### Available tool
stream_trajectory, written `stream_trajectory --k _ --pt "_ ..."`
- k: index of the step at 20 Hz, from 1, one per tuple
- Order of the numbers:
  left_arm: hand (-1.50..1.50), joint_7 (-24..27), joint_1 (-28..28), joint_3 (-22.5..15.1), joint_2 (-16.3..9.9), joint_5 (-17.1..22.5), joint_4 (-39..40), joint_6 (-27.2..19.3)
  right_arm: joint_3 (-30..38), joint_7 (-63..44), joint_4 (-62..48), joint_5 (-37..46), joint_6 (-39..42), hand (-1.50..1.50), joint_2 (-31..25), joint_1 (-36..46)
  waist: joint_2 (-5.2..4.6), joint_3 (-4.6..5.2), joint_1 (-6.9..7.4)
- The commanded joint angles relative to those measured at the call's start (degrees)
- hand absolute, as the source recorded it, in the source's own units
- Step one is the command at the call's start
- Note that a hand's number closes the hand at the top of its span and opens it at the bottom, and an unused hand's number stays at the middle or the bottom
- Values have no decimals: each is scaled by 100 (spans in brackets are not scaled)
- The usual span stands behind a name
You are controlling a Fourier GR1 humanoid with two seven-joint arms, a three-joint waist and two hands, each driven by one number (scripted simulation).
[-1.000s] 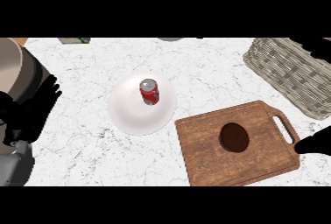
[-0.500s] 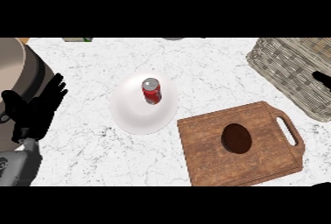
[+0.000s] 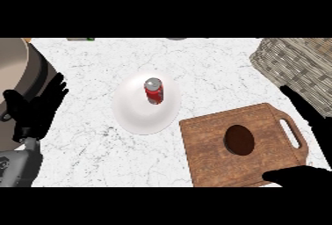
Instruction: Pick the cupcake from the cutting board and place it in the basket
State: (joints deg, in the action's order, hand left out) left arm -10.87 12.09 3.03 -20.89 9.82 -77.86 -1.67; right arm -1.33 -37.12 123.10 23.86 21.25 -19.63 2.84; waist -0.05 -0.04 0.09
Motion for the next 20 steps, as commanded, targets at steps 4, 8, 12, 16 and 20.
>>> stream_trajectory --k 4,8,12,16,20 --pt "0 -55 201 168 64 -88 123 103 -298 1083 -1036 695 -904 -150 715 -36 0 3 -12" --pt "0 -105 71 -12 309 -262 -110 -31 -613 950 -1411 1168 -831 -150 713 -244 6 4 -13" --pt "0 -180 50 115 272 -212 -145 96 -660 1225 -2569 1365 -957 -150 880 347 -3 3 17" --pt "0 -252 -46 306 231 -295 -387 193 -279 1429 -2335 1196 -564 -150 594 45 7 4 -6" --pt "0 167 -189 322 367 -468 -53 374 -158 2048 -2638 1297 -766 -150 611 -147 4 4 -14"
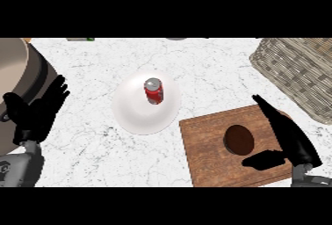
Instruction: Pick the cupcake from the cutting board and place it in the basket
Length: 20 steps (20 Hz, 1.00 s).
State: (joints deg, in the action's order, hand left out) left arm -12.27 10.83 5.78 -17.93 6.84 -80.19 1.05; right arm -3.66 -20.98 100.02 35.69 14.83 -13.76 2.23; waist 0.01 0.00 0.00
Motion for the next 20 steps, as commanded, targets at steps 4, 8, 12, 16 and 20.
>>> stream_trajectory --k 4,8,12,16,20 --pt "0 -496 -186 201 53 18 -560 65 -55 464 -114 174 -47 -150 132 -360 3 -1 0" --pt "0 -61 -86 217 158 -37 -19 215 110 528 -528 -142 112 -150 286 273 -4 0 14" --pt "0 388 37 171 347 -398 396 83 106 757 190 -88 255 -150 151 -405 -1 1 -15" --pt "0 -37 120 190 318 -400 -31 36 -363 733 -315 533 -209 -150 546 -273 0 0 5" --pt "0 -425 253 457 13 -165 -101 335 -390 154 481 665 93 -150 450 -653 6 1 -13"
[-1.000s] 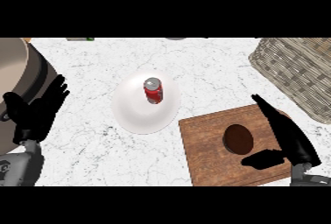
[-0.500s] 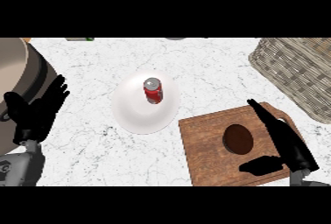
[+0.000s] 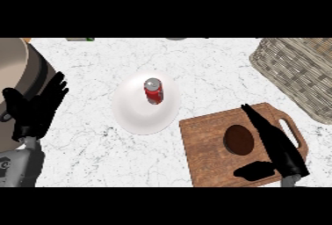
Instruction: Pick the cupcake from the cutting board and place it in the basket
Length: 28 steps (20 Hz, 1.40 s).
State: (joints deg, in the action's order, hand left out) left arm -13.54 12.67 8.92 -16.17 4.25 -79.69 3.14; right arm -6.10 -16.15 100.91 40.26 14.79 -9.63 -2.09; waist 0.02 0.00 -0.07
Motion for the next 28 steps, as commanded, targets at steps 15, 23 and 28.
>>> stream_trajectory --k 15,23,28 --pt "0 187 90 116 185 -156 198 106 -439 332 -1359 1174 -378 150 192 613 -3 1 1" --pt "0 -72 95 -88 225 -152 -176 178 -182 -2369 -2696 1228 -1395 150 943 2628 -104 -4 461" --pt "0 76 369 -225 387 -222 60 157 -317 -3498 -4135 1112 -2191 150 957 4015 -170 -4 615"
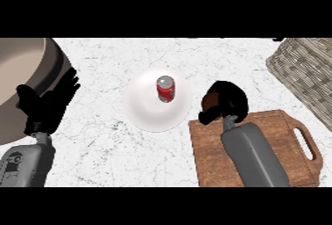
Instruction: Pick the cupcake from the cutting board and place it in the basket
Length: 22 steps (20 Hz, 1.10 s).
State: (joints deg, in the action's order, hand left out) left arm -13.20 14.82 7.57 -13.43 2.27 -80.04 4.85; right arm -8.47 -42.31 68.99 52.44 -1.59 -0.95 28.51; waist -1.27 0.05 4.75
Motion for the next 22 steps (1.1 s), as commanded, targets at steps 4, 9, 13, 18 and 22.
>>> stream_trajectory --k 4,9,13,18,22 --pt "0 28 298 -113 167 -89 309 -81 34 -906 -1864 -631 -1470 150 93 1872 -50 -13 115" --pt "0 -30 373 -3 24 12 313 34 -136 -273 -1536 -1068 -3231 150 94 2188 -14 -17 84" --pt "0 -219 310 65 -84 18 191 15 -408 -581 -2062 -391 -3899 150 94 3109 55 -2 -47" --pt "0 112 -7 178 -66 16 278 -11 -261 -1477 -2922 64 -4049 150 94 4245 77 4 -190" --pt "0 88 -193 185 -92 0 116 -7 -110 -1867 -3194 439 -4092 150 93 4501 108 0 -308"
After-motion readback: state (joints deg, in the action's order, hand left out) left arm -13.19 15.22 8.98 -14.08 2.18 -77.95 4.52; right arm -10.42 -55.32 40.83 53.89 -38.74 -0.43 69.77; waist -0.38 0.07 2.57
